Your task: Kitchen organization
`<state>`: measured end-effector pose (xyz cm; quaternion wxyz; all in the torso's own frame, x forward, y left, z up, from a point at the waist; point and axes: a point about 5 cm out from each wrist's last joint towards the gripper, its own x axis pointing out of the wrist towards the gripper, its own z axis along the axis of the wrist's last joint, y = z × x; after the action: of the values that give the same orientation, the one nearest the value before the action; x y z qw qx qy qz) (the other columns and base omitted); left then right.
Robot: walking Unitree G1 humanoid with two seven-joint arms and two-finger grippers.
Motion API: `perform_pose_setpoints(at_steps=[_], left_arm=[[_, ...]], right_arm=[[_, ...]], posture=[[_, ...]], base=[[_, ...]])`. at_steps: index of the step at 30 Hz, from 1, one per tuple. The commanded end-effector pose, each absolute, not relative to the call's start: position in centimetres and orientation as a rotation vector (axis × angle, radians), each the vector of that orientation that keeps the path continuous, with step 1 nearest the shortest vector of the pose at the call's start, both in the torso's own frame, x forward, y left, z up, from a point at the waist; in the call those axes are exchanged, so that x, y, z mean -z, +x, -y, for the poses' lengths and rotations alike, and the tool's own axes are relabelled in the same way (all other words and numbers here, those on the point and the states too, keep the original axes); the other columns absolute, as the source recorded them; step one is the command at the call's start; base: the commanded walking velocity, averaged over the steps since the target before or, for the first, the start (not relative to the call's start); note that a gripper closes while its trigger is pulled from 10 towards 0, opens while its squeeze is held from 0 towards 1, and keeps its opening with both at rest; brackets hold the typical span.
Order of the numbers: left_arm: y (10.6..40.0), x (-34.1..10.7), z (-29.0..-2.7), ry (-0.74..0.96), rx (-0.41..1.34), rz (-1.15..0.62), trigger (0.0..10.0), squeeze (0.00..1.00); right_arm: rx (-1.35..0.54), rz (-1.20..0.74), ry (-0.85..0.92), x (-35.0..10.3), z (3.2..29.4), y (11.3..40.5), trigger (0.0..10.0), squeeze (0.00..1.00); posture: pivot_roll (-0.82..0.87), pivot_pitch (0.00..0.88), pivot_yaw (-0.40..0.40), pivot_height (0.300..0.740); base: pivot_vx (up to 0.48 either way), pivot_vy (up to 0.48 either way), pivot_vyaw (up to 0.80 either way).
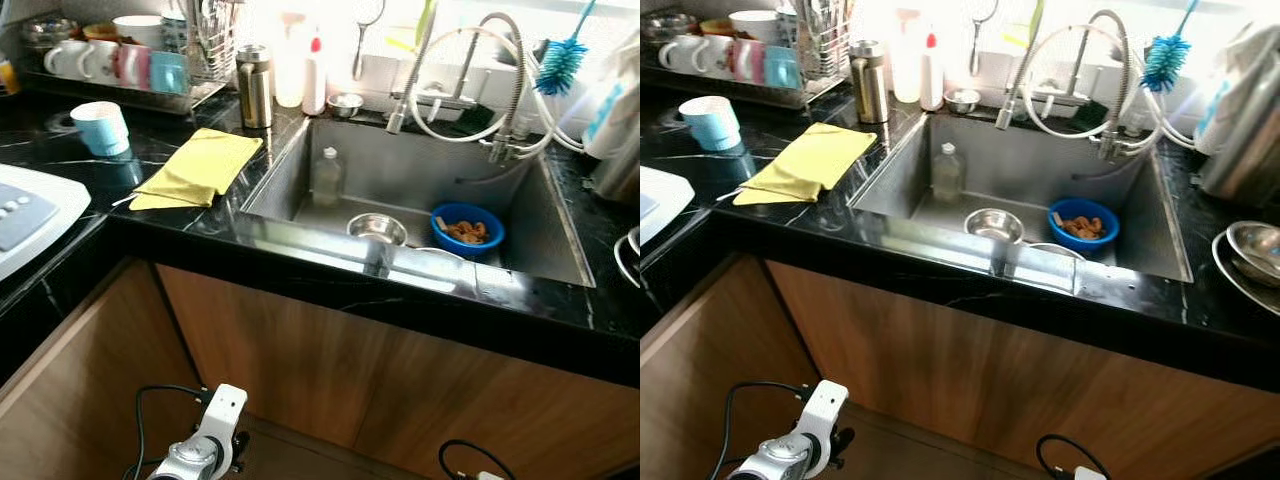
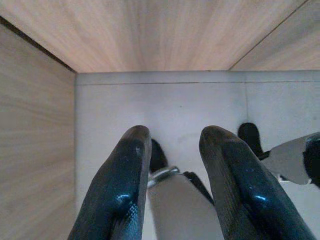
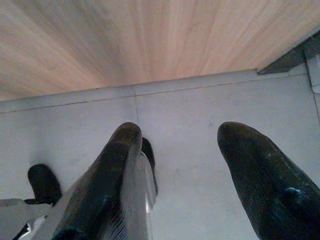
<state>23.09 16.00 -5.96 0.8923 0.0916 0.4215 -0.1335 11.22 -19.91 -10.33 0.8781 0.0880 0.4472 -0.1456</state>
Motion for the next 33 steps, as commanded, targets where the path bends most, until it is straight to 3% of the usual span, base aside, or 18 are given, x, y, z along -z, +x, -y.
perform_pose_setpoints(at_steps=[1, 9, 21, 33], left_arm=[[22.8, 6.2, -16.2, 0.201, 0.279, -0.897, 10.0, 0.0], [22.7, 6.2, -16.1, 0.198, 0.279, -0.899, 10.0, 0.0], [22.4, 6.4, -16.0, 0.191, 0.288, -0.911, 10.0, 0.0], [22.2, 6.5, -15.9, 0.189, 0.294, -0.918, 10.0, 0.0]], right_arm=[[0.298, -0.795, 0.085, 9.0, 22.0, 11.5, 10.0, 0.0], [0.328, -0.528, -0.006, 3.8, 22.5, 12.4, 10.0, 0.0], [0.277, -0.394, -0.063, -2.2, 22.5, 11.4, 10.0, 0.0], [0.189, 0.016, -0.095, -12.3, 21.2, 17.2, 10.0, 0.0]], posture=[[0.13, 0.05, -0.072, 0.732], [0.13, 0.058, -0.071, 0.732], [0.11, 0.059, -0.072, 0.732], [0.11, 0.06, -0.07, 0.732]], base=[[0.0, 0.0, 0.0], [0.0, 0.0, 0.0], [0.0, 0.0, 0.0], [0.0, 0.0, 0.0]])
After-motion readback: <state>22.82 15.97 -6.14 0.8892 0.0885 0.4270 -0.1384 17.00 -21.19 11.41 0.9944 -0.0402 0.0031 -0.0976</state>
